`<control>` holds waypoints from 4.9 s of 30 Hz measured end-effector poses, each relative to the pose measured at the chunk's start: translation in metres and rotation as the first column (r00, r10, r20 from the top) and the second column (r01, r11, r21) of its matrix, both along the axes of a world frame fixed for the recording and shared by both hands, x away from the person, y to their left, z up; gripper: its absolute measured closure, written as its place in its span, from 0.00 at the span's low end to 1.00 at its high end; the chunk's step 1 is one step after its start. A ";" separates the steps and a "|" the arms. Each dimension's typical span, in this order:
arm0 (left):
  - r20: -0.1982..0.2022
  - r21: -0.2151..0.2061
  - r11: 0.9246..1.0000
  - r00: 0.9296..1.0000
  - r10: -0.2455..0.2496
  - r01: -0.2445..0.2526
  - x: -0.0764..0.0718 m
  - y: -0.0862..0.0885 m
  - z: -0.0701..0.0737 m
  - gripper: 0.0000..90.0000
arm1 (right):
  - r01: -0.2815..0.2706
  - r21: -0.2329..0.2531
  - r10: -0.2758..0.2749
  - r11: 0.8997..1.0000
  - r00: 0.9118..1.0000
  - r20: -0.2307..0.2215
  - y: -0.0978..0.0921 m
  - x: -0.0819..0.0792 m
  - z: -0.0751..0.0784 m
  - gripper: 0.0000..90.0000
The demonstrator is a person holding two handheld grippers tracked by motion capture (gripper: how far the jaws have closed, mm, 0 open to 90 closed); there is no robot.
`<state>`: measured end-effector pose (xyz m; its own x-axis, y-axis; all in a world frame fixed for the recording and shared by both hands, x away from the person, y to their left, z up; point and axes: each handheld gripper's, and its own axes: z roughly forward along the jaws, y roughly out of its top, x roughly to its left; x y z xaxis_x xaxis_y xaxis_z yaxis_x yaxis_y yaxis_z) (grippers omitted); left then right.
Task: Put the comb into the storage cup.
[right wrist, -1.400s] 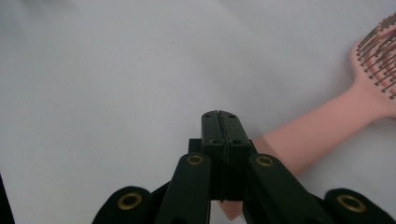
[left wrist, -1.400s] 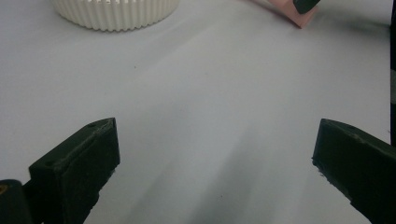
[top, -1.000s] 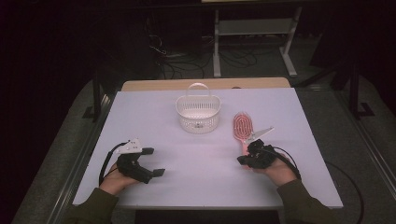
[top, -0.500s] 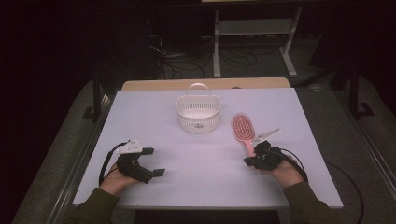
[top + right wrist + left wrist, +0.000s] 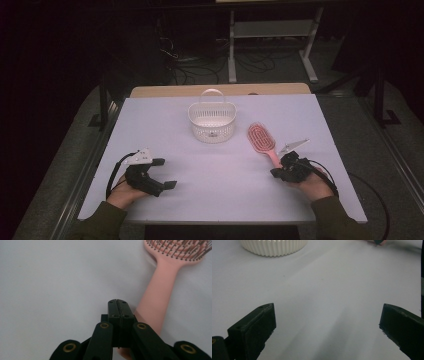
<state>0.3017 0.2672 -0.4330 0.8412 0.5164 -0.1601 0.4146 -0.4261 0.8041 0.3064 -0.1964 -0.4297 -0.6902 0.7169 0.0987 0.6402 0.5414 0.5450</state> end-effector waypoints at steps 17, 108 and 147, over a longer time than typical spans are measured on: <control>0.001 0.003 1.000 1.000 -0.001 0.001 0.000 0.000 0.000 0.00 | 0.056 -0.018 -0.055 0.998 0.998 0.020 -0.025 0.004 0.000 0.99; 0.007 -0.004 1.000 1.000 -0.013 0.013 -0.003 -0.001 0.001 0.00 | -0.015 0.162 -0.013 0.987 0.986 0.167 0.009 -0.015 0.012 0.00; 0.003 -0.005 1.000 1.000 -0.010 0.010 -0.002 -0.001 0.001 0.00 | 0.077 0.177 -0.110 0.981 0.976 0.186 -0.026 0.009 0.033 0.00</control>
<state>0.2998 0.2662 -0.4323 0.8467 0.5075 -0.1599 0.4079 -0.4261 0.8075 0.3152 -0.2224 -0.3963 -0.6387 0.7637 0.0937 0.5564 0.3743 0.7418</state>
